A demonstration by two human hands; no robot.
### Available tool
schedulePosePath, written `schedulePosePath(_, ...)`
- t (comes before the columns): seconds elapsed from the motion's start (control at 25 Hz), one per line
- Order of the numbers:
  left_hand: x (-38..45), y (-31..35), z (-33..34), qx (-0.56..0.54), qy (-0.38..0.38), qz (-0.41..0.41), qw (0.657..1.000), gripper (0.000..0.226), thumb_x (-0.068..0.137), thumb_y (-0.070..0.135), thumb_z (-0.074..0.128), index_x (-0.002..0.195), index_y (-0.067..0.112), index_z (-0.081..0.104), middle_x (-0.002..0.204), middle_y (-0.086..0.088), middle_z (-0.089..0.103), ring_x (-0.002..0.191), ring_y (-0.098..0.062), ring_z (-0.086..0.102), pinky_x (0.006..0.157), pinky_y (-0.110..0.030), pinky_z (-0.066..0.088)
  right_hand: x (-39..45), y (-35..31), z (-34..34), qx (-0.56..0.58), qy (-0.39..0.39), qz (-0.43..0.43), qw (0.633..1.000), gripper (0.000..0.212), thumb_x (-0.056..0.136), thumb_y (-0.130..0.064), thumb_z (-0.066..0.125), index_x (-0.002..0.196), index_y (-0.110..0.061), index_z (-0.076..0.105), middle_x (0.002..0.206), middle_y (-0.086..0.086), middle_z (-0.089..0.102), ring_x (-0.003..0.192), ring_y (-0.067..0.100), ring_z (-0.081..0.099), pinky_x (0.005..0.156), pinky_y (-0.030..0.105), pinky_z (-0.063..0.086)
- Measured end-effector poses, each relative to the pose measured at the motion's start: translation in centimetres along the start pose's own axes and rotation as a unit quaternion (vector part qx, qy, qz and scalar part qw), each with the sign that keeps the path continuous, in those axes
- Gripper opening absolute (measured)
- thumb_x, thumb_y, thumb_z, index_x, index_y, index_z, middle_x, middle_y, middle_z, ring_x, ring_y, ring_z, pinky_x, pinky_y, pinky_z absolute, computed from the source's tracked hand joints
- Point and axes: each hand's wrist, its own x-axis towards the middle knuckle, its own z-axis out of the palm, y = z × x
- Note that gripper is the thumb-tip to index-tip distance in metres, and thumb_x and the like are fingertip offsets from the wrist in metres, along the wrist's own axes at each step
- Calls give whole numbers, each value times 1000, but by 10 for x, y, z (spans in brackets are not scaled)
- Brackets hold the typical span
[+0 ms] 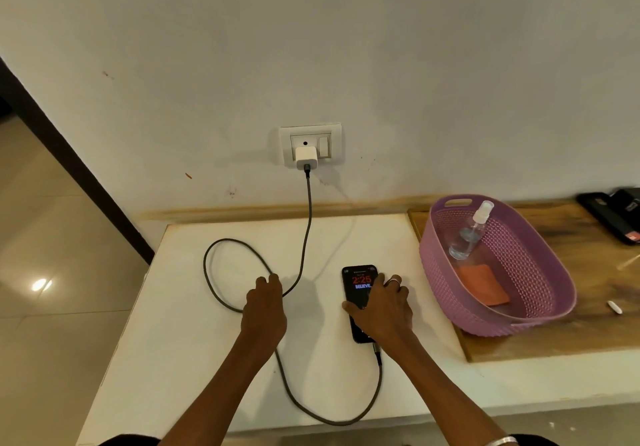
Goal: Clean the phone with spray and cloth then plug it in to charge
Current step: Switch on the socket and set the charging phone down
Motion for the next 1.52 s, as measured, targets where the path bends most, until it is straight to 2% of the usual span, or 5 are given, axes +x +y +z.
schedulePosePath(0.16,6,-7,-3,-61,-7,9,998,23,87,6,62,104,16,49,107,-3,48,106,-25,54,84,-30,46,16,6,-23,95,11,-19,995,76,88,-57,54,147,-15,31,144,15,39,129,31,43,103,44,45)
schedulePosePath(0.32,17,-9,-6,-144,-7,11,990,48,73,31,84,111,19,56,109,1,51,106,-19,52,83,-31,47,39,-5,-48,165,100,-78,978,46,93,-29,56,138,-25,44,136,8,52,119,24,55,99,44,50)
schedulePosePath(0.72,26,-17,-8,-284,-35,54,957,57,83,45,73,133,29,52,121,6,59,118,-13,52,100,-30,44,94,-93,-101,54,159,-244,955,74,89,-1,53,152,-18,18,151,8,37,129,31,45,103,39,43)
schedulePosePath(1.24,34,-22,-7,-293,55,80,951,22,99,35,52,113,25,65,112,10,68,100,-2,56,80,-6,36,116,-130,-94,-152,164,-183,957,92,86,-13,59,152,-31,-4,133,25,43,107,34,55,90,42,47)
schedulePosePath(1.52,34,-20,-5,-278,68,96,953,17,99,31,54,108,27,67,104,20,63,94,3,53,74,-1,35,120,-112,-112,-69,85,-206,972,94,87,0,50,147,-48,-3,105,12,46,67,19,51,59,30,46)
